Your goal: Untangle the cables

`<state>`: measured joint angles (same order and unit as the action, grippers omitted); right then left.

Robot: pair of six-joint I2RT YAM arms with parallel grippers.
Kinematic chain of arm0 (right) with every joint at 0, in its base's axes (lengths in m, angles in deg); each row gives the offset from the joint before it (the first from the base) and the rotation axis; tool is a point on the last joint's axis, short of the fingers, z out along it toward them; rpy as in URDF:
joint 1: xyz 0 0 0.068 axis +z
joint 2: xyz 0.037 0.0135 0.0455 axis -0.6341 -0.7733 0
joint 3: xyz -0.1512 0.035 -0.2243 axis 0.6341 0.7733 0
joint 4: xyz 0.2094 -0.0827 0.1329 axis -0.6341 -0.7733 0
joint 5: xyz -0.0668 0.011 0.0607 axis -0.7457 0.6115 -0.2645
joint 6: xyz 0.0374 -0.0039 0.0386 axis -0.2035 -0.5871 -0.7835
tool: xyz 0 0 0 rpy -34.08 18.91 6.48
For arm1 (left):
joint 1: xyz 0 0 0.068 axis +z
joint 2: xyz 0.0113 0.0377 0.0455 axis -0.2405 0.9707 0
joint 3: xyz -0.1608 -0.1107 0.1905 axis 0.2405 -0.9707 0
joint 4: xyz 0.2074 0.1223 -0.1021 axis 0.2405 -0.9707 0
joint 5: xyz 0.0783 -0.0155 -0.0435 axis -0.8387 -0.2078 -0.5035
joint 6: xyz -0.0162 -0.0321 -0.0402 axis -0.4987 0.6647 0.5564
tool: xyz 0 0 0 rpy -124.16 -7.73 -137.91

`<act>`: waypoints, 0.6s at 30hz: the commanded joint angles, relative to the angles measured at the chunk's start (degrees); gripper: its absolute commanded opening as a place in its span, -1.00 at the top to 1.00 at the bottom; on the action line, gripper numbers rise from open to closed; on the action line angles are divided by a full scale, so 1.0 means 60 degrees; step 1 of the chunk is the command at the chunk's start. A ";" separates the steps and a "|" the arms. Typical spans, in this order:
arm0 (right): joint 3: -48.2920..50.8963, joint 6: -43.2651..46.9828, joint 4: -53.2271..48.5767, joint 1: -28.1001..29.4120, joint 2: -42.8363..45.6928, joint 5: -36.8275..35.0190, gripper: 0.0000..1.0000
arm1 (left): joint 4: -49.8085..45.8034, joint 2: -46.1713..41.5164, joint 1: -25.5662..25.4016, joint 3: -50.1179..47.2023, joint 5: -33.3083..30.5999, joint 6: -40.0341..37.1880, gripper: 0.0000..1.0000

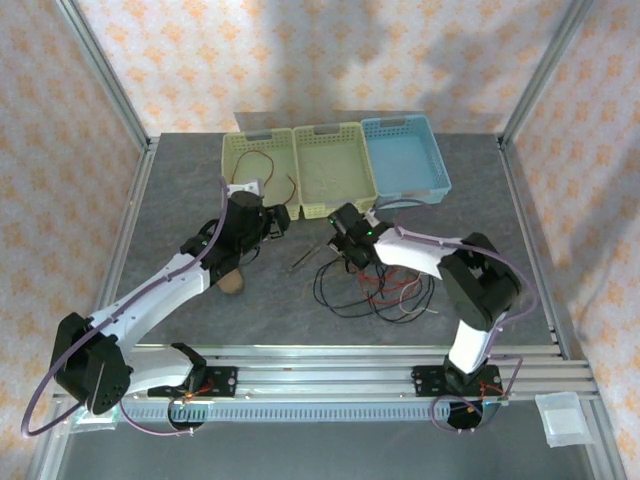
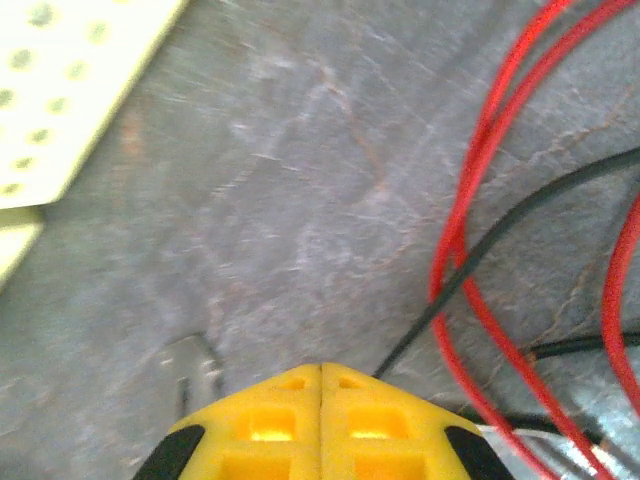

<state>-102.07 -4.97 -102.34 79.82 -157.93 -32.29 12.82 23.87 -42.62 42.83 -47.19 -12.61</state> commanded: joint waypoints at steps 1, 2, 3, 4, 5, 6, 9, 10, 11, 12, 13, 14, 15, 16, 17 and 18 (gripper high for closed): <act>-0.0242 0.0195 -0.0259 0.0052 0.1060 -0.0282 1.00 | 0.0604 0.0248 0.0069 -0.0012 0.0845 -0.0387 0.12; -0.0269 0.0242 -0.0319 0.0052 0.1362 -0.0322 1.00 | 0.0899 0.0289 0.0070 -0.0121 0.1177 -0.0454 0.09; -0.0298 0.0297 -0.0398 0.0039 0.1587 -0.0356 1.00 | 0.1202 0.0310 0.0076 -0.0231 0.1495 -0.0490 0.07; -0.0338 0.0333 -0.0456 0.0025 0.1804 -0.0358 1.00 | 0.1451 0.0320 0.0075 -0.0346 0.1750 -0.0509 0.05; -0.0384 0.0374 -0.0548 -0.0020 0.2023 -0.0336 1.00 | 0.1744 0.0347 0.0064 -0.0467 0.2047 -0.0521 0.01; -0.0418 0.0416 -0.0591 -0.0060 0.2225 -0.0296 1.00 | 0.1992 0.0361 0.0054 -0.0597 0.2278 -0.0527 0.00; -0.0389 0.0490 -0.0606 -0.0260 0.2540 0.0011 1.00 | 0.2265 0.0567 0.0054 -0.0798 0.2534 -0.0516 0.00; -0.0427 0.0686 -0.0607 -0.0295 0.2501 0.0114 0.99 | 0.2225 0.0682 0.0053 -0.0800 0.2548 -0.0534 0.00; -0.0559 0.0867 -0.0876 -0.0301 0.2382 0.0032 0.98 | 0.2146 0.0874 0.0040 -0.0783 0.2564 -0.0627 -0.01; -0.0683 0.1068 -0.1210 -0.0313 0.2267 -0.0142 0.98 | 0.1926 0.1130 -0.0006 -0.0698 0.2553 -0.0798 0.00; -0.0755 0.1264 -0.1446 -0.0332 0.2191 -0.0257 0.97 | 0.1608 0.1403 -0.0077 -0.0539 0.2490 -0.0980 0.01; -0.0783 0.1514 -0.1645 -0.0396 0.2180 -0.0410 0.95 | 0.1228 0.1712 -0.0200 -0.0335 0.2353 -0.1197 0.02; -0.0766 0.1754 -0.1793 -0.0477 0.2226 -0.0569 0.92 | 0.0792 0.2039 -0.0364 -0.0082 0.2222 -0.1452 0.04; -0.0729 0.1907 -0.1930 -0.0598 0.2282 -0.0665 0.88 | 0.0402 0.2339 -0.0536 0.0178 0.2044 -0.1650 0.04; -0.0631 0.2056 -0.2042 -0.0783 0.2383 -0.0663 0.85 | -0.0094 0.2715 -0.0745 0.0522 0.1797 -0.1898 0.07; -0.0489 0.2165 -0.2108 -0.0998 0.2525 -0.0602 0.84 | -0.0586 0.3118 -0.0944 0.0898 0.1515 -0.2093 0.12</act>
<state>-105.64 3.49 -109.94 76.48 -144.05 -32.92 17.56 38.43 -45.33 42.86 -34.78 -19.69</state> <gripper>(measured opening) 0.074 0.456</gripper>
